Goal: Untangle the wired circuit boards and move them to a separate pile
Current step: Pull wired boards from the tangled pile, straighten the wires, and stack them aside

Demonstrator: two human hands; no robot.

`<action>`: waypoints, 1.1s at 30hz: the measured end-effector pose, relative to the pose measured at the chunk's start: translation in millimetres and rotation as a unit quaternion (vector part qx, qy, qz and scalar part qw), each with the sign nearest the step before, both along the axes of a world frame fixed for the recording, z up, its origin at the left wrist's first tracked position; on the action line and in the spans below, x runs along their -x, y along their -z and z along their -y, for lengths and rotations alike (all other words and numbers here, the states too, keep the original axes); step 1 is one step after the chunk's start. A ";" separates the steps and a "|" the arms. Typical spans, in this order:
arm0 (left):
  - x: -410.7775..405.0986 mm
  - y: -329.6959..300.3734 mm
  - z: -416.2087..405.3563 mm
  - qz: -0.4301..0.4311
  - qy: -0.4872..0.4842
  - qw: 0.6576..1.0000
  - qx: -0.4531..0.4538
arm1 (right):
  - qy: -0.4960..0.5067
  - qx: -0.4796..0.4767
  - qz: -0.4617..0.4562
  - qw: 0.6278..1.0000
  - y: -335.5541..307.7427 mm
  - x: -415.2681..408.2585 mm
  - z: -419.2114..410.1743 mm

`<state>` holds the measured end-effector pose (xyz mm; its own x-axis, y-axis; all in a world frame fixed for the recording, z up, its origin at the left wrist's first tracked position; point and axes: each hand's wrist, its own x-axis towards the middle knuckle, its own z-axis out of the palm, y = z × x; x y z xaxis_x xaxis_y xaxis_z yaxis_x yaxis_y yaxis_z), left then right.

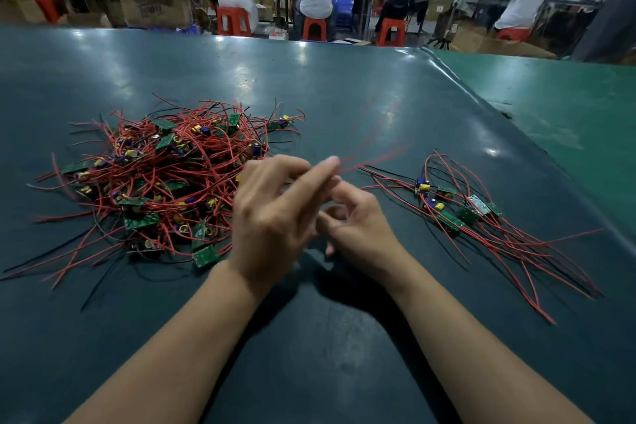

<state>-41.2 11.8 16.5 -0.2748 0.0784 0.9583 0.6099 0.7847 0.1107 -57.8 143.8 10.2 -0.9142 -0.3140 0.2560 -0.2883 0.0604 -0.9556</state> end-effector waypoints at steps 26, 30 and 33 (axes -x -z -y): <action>27.1 2.7 -11.6 0.301 0.269 0.758 -0.512 | 0.184 0.090 0.100 0.974 -3.1 10.2 -13.1; 23.4 1.6 -13.0 0.325 0.304 0.734 -0.513 | 0.117 0.110 0.180 0.970 -8.1 7.8 -13.0; 21.9 -0.2 -13.0 0.350 0.331 0.711 -0.511 | 0.138 0.164 0.185 0.959 -11.1 11.2 -17.5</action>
